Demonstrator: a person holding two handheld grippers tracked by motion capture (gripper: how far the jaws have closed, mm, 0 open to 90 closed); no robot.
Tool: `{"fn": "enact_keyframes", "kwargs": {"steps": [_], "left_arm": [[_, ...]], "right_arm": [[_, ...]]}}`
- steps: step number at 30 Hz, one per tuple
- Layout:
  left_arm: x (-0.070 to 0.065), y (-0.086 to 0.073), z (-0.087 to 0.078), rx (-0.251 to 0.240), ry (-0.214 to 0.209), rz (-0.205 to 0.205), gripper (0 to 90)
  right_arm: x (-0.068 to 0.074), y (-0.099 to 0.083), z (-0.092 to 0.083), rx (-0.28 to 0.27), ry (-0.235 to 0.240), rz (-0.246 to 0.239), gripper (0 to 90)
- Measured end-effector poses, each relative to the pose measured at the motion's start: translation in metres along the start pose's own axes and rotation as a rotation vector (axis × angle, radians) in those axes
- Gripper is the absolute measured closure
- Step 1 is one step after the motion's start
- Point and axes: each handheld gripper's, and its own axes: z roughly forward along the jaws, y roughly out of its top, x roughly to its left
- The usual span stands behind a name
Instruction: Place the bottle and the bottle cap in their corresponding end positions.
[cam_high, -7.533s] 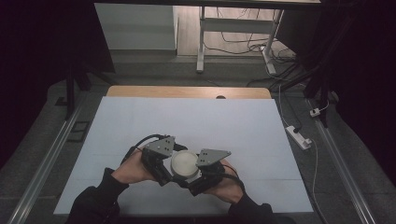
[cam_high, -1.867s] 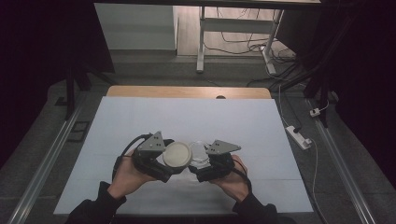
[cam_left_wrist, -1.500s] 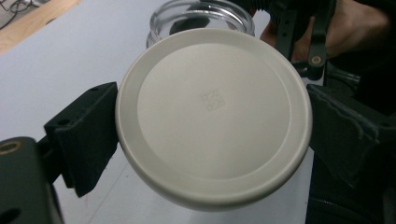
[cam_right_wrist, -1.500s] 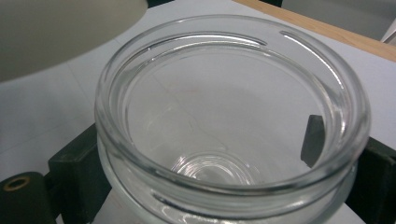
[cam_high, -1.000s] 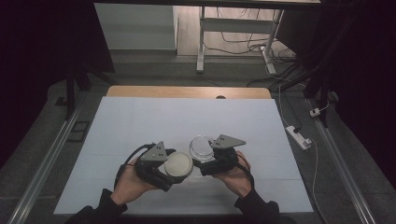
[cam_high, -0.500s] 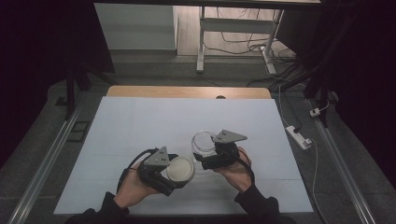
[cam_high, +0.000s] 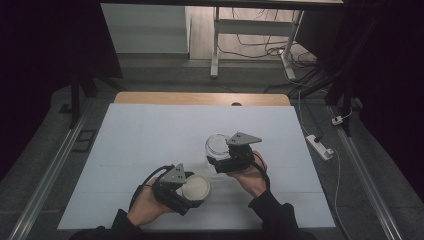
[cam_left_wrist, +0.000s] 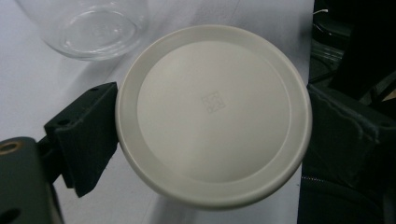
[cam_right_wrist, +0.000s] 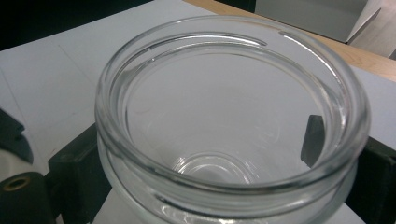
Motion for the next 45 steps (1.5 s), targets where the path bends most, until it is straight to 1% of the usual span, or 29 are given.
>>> {"fn": "enact_keyframes", "kwargs": {"steps": [5,14,20,21,27,28,32,35,39,45], "left_arm": [[0.000,-0.002,0.005,-0.003,-0.005,0.000,8.3],[0.002,-0.005,0.019,0.023,0.014,0.013,8.3],[0.005,-0.007,0.025,0.021,0.021,0.000,8.3],[0.007,-0.008,0.028,0.030,0.023,0.003,8.3],[0.012,-0.010,0.036,0.043,0.036,-0.007,8.3],[0.014,-0.011,0.039,0.044,0.044,-0.016,8.3],[0.017,-0.012,0.043,0.050,0.052,-0.028,8.3],[0.019,-0.012,0.046,0.056,0.057,-0.030,8.3],[0.022,-0.012,0.052,0.065,0.070,-0.034,8.3],[0.025,-0.013,0.055,0.068,0.083,-0.047,8.3]], "right_arm": [[-0.003,0.003,0.005,-0.001,-0.004,0.004,6.2],[-0.009,0.009,0.018,0.003,-0.015,0.006,6.2],[-0.012,0.013,0.026,0.008,-0.020,0.006,6.2],[-0.012,0.013,0.027,0.009,-0.022,0.004,6.2],[-0.016,0.017,0.037,0.009,-0.027,0.003,6.2],[-0.016,0.018,0.038,0.011,-0.028,0.001,6.2],[-0.018,0.021,0.043,0.007,-0.032,0.000,6.2],[-0.018,0.022,0.046,0.008,-0.032,0.001,6.2],[-0.020,0.025,0.054,0.010,-0.036,-0.002,6.2],[-0.021,0.027,0.063,0.016,-0.040,-0.008,6.2]]}}
